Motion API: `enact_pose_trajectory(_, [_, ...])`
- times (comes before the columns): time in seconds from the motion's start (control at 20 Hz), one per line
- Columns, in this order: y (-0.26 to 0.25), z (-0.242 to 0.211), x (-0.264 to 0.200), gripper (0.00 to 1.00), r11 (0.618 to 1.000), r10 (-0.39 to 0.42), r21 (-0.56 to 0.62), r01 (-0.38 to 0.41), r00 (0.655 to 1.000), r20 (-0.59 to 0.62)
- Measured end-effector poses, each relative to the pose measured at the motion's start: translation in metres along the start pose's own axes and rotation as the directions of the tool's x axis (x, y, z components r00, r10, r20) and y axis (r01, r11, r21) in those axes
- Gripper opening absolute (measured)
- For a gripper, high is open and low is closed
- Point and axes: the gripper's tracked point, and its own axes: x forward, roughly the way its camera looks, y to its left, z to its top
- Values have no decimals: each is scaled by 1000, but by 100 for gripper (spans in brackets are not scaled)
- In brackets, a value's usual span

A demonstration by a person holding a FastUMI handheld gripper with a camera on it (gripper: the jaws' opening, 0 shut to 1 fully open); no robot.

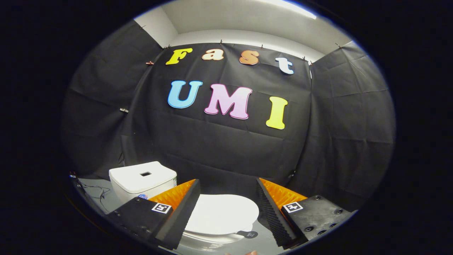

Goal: Open the toilet lid.

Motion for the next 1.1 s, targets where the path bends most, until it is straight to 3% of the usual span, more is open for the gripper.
enact_pose_trajectory(0.35, [-2,-61,13,98,999,26,38,-24,998,-63])
enact_pose_trajectory(0.75, [-28,-143,32,99,976,40,219,2,981,-188])
enact_pose_trajectory(0.9, [-53,-181,42,99,954,29,296,49,967,-252])
enact_pose_trajectory(1.1, [-86,-223,53,99,895,22,426,133,941,-338])
